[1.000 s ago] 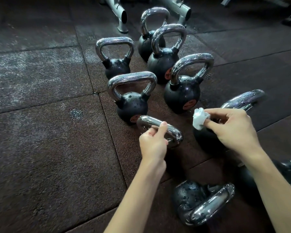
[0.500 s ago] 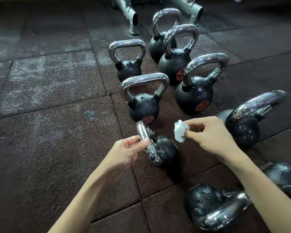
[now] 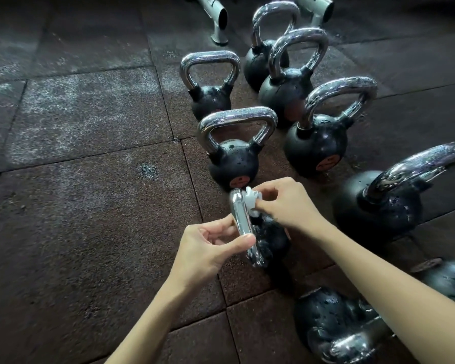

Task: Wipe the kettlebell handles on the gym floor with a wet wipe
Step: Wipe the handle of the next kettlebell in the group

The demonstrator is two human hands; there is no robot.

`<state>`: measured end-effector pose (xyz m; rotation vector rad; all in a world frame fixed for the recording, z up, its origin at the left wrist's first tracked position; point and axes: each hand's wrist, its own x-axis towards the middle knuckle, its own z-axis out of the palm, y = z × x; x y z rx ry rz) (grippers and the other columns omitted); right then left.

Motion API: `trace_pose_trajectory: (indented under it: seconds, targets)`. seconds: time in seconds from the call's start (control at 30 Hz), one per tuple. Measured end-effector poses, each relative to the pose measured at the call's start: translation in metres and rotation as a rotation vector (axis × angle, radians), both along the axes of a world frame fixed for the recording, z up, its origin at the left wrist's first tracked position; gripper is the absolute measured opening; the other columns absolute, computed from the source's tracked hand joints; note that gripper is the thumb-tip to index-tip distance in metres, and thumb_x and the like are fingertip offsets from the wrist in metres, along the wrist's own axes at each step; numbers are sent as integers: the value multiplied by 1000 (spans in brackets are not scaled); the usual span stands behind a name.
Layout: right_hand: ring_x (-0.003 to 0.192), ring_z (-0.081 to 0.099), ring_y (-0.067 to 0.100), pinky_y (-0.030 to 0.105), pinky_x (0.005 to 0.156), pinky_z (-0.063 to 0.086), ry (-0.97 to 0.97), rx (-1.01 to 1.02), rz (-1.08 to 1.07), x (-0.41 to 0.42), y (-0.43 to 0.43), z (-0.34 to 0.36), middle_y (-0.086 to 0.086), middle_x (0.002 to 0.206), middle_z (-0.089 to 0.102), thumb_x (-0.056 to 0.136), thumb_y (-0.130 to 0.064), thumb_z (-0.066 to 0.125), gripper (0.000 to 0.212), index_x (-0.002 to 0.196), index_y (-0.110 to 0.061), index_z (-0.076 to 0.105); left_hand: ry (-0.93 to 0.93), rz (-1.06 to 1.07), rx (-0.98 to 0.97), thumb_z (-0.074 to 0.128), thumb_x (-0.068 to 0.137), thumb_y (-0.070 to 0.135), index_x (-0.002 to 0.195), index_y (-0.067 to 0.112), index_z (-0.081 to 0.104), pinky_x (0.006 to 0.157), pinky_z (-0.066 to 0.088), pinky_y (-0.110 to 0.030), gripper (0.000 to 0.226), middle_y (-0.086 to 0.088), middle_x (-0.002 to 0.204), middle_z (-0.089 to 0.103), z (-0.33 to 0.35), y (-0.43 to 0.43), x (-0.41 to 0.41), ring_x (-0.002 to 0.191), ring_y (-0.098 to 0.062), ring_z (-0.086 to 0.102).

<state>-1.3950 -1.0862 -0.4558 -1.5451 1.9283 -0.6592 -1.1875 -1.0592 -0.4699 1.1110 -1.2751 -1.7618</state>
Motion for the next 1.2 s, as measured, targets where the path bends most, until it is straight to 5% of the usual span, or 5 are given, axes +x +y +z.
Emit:
trace_pose_trajectory:
  seconds: [0.17, 0.47, 0.63, 0.87, 1.2]
  targets:
    - [98, 72, 11, 38, 89, 58, 49, 64, -108, 6, 5, -13, -11, 97, 79, 74, -60, 59, 40, 105, -44, 78, 4, 22, -28, 82, 80, 9, 120, 12, 74, 89, 52, -10, 41, 2, 109, 80, -1, -5, 5, 107, -3, 72]
    - [87, 71, 2, 25, 82, 55, -49, -93, -84, 38, -14, -5, -11, 87, 80, 89, -33, 76, 13, 100, -31, 83, 3, -29, -25, 80, 79, 14, 109, 19, 79, 102, 52, -20, 30, 0, 111, 79, -8, -15, 26, 110, -5, 70]
    - [82, 69, -4, 0, 63, 41, -153, -64, -170, 34, -16, -7, -12, 86, 79, 86, -32, 81, 16, 101, -27, 83, -11, -49, -36, 82, 80, 19, 115, 16, 78, 110, 49, -28, 36, -1, 120, 77, -13, -18, 27, 127, -12, 64]
    - [85, 75, 9, 34, 82, 60, -247, 60, 94, 24, 19, 4, -10, 84, 79, 85, -31, 81, 18, 103, -33, 82, 10, -53, -45, 79, 82, 20, 115, 19, 78, 101, 53, -23, 33, 0, 118, 77, -12, -20, 28, 117, -11, 70]
    - [64, 60, 2, 20, 64, 46, -228, 55, 241, 23, 32, 14, -8, 77, 77, 78, -17, 86, 24, 96, -31, 84, -26, -34, -56, 79, 78, 23, 109, 18, 80, 107, 50, -23, 31, 3, 116, 78, -14, -25, 33, 114, -7, 70]
